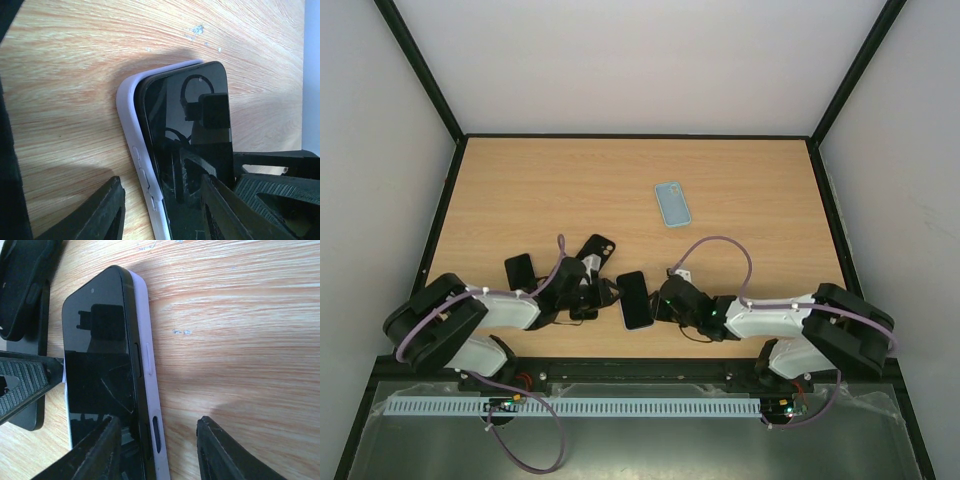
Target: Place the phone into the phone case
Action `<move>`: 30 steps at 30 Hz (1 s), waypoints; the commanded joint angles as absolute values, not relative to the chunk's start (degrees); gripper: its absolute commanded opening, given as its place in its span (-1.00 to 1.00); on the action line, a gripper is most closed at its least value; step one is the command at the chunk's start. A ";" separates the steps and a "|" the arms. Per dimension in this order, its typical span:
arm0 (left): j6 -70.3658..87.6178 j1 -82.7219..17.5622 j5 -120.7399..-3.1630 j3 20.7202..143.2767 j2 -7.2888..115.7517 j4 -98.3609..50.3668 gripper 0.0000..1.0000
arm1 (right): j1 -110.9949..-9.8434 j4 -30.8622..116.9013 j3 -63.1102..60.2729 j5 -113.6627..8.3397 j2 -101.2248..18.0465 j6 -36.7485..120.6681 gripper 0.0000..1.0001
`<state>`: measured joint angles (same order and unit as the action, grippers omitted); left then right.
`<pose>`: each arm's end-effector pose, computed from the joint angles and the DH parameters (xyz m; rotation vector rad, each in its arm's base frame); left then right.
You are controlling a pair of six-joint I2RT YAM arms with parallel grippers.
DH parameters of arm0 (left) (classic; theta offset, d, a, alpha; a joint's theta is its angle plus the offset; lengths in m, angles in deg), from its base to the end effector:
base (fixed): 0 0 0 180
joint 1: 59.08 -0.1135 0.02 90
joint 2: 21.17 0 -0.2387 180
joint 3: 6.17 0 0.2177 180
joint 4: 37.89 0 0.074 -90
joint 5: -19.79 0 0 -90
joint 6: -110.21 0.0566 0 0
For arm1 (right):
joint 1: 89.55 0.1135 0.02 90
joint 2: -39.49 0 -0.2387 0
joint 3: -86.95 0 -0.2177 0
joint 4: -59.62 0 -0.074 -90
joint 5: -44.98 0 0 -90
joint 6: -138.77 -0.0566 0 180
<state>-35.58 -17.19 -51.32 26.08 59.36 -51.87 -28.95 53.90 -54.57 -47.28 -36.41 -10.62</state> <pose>0.1597 -0.1679 0.1146 -0.0826 2.4539 -1.2407 0.1110 0.2015 0.1235 -0.0494 2.5875 0.9967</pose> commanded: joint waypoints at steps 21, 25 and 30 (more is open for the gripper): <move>-36.29 -15.69 -50.26 24.88 63.38 -56.52 -0.36 | -35.83 81.65 -58.20 -65.61 -45.48 -19.66 0.21; -36.43 -15.27 -50.68 24.47 62.74 -56.38 -0.37 | -36.37 88.11 -59.42 -68.71 -45.48 -21.63 0.29; -36.94 -14.97 -51.46 24.13 62.19 -56.50 -0.35 | -36.31 87.08 -59.06 -69.30 -43.80 -20.73 0.42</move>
